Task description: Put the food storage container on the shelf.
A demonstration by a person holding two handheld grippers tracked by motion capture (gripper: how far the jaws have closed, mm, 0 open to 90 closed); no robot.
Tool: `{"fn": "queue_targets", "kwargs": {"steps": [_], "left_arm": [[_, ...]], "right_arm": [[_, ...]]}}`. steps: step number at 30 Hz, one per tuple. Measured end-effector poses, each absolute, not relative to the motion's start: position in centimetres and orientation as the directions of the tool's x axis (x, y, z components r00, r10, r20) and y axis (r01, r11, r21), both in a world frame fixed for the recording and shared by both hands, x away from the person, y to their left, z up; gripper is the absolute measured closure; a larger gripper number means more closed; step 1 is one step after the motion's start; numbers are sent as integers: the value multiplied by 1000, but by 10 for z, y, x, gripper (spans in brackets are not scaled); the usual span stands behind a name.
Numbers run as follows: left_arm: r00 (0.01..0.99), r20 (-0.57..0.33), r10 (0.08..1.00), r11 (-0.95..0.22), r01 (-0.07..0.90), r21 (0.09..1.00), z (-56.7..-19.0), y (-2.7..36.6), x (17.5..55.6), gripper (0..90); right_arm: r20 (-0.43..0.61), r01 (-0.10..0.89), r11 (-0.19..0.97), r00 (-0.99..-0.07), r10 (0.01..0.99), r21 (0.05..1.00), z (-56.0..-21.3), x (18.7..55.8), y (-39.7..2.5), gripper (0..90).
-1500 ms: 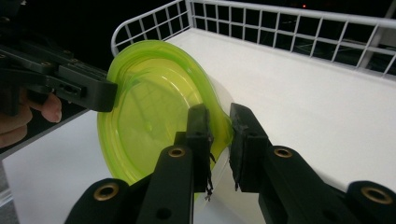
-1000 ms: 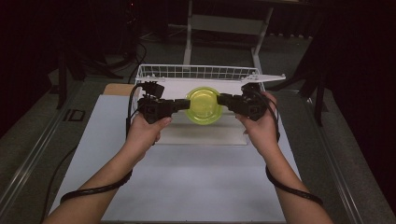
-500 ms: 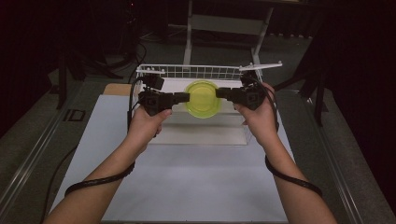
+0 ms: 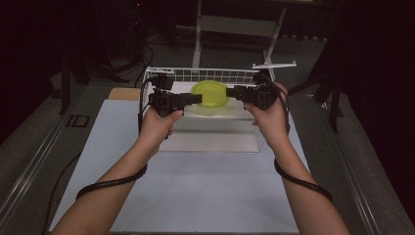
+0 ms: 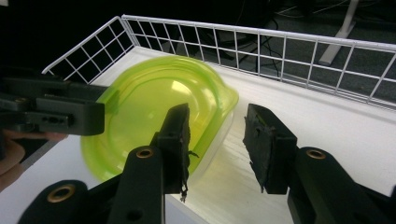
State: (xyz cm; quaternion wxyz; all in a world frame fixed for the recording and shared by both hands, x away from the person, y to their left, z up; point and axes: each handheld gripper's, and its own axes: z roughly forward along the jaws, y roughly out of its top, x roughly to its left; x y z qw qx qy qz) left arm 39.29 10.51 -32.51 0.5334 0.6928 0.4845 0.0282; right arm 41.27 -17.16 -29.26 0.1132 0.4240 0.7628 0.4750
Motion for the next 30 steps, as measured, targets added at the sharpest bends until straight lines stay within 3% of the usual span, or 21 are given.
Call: {"fn": "queue_targets", "kwargs": {"steps": [7, 11, 15, 16, 20, 23, 26, 30], "left_arm": [[506, -446, 738, 58, 611, 789, -322, 111, 397, 399], [528, -429, 733, 87, 553, 829, -322, 118, 390, 263], [574, -404, 712, 93, 493, 865, -320, 125, 378, 204], [590, -394, 704, 94, 473, 876, -320, 126, 374, 185], [625, -312, 716, 69, 382, 922, -319, 128, 355, 132], [637, -269, 722, 40, 350, 936, -324, 126, 341, 15], [630, -202, 750, -4, 310, 951, -334, 123, 321, 14], [632, -196, 750, 11, 285, 959, -349, 125, 298, 15]], "right_arm": [[234, 513, 187, -647, 726, 838, -290, 403, -169, 557], [227, 486, 184, -667, 709, 854, -291, 390, -167, 590], [188, 432, 198, -699, 690, 880, -295, 371, -164, 856], [189, 424, 196, -708, 680, 884, -297, 366, -164, 887], [186, 391, 196, -747, 638, 899, -311, 349, -156, 899], [178, 385, 213, -760, 625, 898, -330, 343, -146, 899], [192, 411, 216, -748, 636, 886, -345, 347, -139, 900], [205, 430, 204, -729, 653, 879, -350, 355, -135, 899]]}}
